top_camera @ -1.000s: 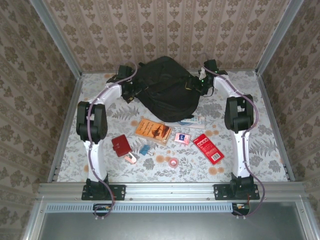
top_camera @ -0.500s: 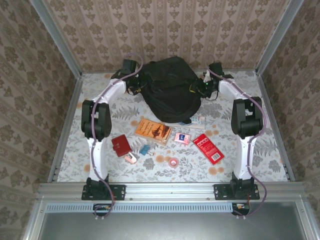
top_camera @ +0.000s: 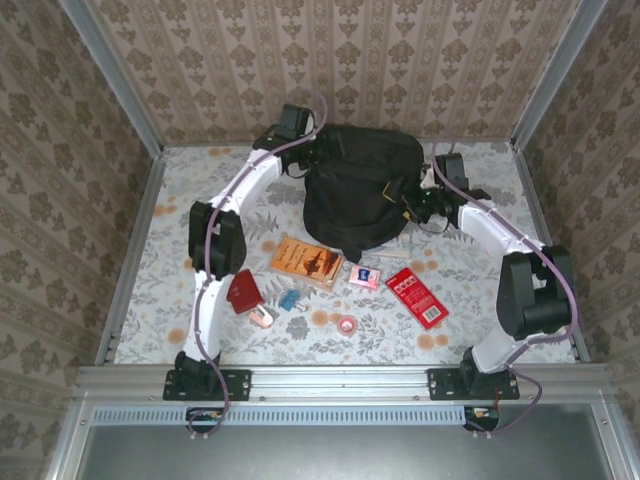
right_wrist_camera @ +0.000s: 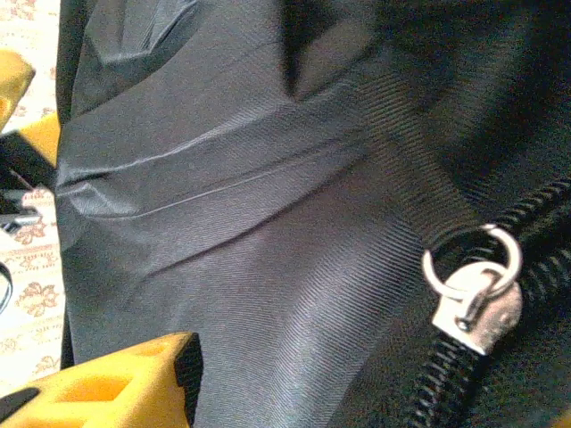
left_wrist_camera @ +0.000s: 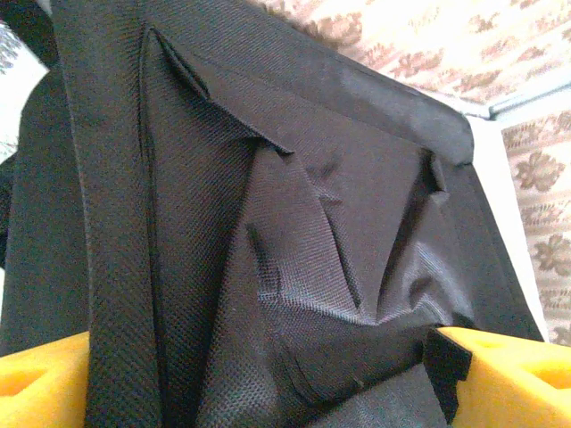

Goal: Pack the student bag

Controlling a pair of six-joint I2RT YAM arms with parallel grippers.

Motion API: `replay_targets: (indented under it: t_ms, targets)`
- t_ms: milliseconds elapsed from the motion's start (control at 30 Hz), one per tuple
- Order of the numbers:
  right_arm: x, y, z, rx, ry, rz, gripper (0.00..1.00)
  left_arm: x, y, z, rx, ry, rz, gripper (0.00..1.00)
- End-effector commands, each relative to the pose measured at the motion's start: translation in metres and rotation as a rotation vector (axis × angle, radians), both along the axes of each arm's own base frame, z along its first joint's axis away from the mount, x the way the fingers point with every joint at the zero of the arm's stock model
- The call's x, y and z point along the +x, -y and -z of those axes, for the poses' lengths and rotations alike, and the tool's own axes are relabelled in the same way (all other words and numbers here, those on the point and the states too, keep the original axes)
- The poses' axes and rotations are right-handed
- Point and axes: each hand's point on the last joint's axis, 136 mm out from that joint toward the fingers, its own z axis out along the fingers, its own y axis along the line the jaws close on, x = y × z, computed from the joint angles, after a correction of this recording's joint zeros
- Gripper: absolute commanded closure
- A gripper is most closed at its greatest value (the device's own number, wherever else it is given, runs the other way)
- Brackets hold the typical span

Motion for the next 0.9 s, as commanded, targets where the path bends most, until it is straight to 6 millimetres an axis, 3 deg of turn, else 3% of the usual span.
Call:
replay_targets:
  t_ms: [0, 33, 133, 233, 333, 500, 767, 867]
  targets:
    - [-0.013, -0.029, -0.015, 0.006, 0.048, -0.131, 0.13, -0.021, -0.005, -0.035, 0.058, 0.061, 0.054, 0.05]
    - [-0.021, -0.03, -0.009, -0.037, 0.017, -0.163, 0.01, -0.024, -0.012, -0.042, 0.088, 0.086, 0.048, 0.04]
    - [-0.042, -0.021, -0.001, -0.178, -0.017, -0.19, 0.0, -0.038, -0.024, -0.057, 0.159, 0.136, 0.056, 0.03]
    - [-0.057, 0.018, -0.004, -0.358, -0.019, -0.085, 0.0, -0.055, -0.029, -0.062, 0.229, 0.155, 0.072, 0.03]
    - [-0.062, 0.044, -0.01, -0.386, -0.005, 0.014, 0.0, -0.075, -0.019, -0.063, 0.269, 0.15, 0.115, 0.03]
    - [-0.055, 0.063, -0.006, -0.336, -0.043, 0.083, 0.0, -0.107, 0.007, -0.058, 0.293, 0.133, 0.205, 0.03]
    - [-0.021, 0.076, 0.013, -0.063, -0.058, 0.206, 0.28, -0.141, 0.073, -0.033, 0.107, -0.028, 0.314, 0.06]
    - [-0.012, 0.086, 0.02, -0.054, -0.084, 0.249, 0.4, -0.149, 0.092, -0.025, 0.046, -0.11, 0.315, 0.08]
